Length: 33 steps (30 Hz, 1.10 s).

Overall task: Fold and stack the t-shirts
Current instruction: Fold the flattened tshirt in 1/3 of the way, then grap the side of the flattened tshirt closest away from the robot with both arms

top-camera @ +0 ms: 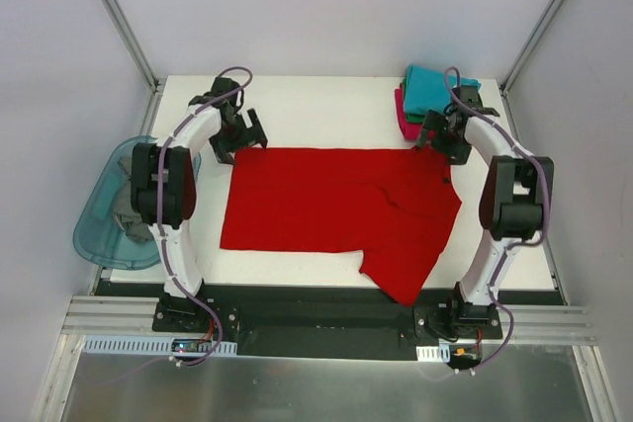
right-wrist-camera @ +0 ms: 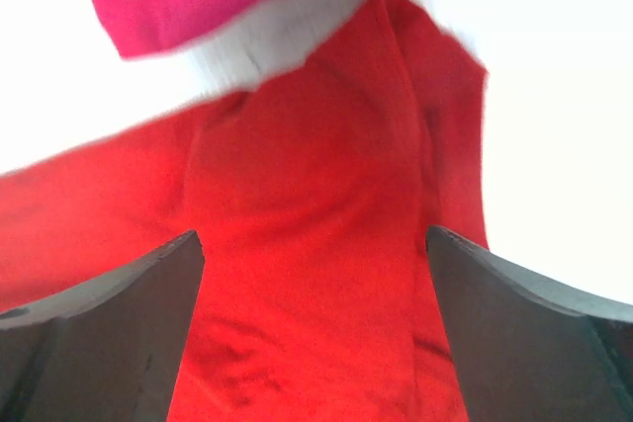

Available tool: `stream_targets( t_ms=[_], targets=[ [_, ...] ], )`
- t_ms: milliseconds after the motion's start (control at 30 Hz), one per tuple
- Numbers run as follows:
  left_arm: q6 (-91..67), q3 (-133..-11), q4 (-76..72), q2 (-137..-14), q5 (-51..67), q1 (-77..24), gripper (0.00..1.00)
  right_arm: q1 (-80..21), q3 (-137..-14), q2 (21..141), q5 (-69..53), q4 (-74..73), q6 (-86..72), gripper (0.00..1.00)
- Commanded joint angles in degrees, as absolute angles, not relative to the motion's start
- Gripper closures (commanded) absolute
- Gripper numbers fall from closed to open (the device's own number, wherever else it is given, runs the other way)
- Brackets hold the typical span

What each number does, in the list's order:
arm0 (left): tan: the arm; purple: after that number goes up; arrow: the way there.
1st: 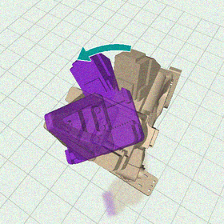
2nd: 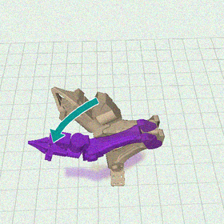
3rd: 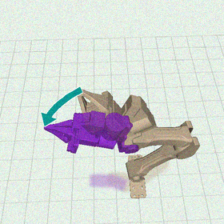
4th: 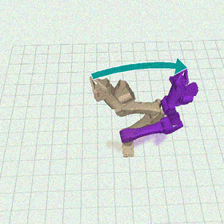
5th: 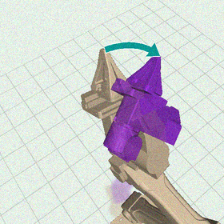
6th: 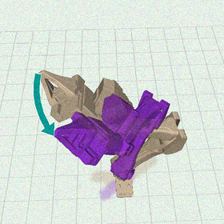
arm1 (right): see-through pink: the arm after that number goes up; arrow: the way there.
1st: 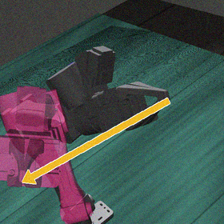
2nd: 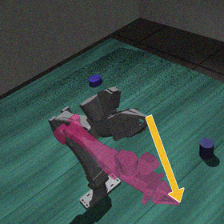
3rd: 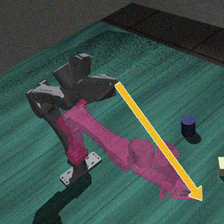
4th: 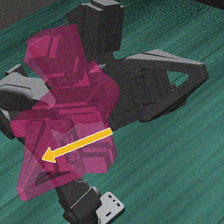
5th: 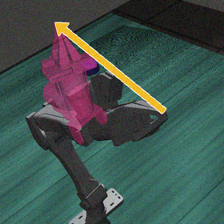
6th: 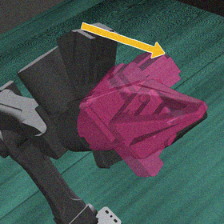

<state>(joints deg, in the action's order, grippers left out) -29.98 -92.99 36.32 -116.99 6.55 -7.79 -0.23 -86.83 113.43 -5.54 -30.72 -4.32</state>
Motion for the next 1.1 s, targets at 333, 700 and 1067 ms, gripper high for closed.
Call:
stream_targets(
  t_ms=[333,700,1067],
  targets=[
    [-47.01,-46.44,39.90,-68.93,-9.75,-18.37,0.02,-12.30,-46.78,58.56,9.77,-36.21,-9.57,0.04],
    [-61.78,-33.49,39.90,-60.02,-17.66,-18.28,0.41,-15.12,-38.32,45.53,10.81,-43.86,-11.78,0.04],
    [-68.03,-31.65,36.75,-66.09,-19.34,-18.37,0.57,-22.40,-37.88,45.97,8.97,-46.84,-12.13,0.04]
  ],
)
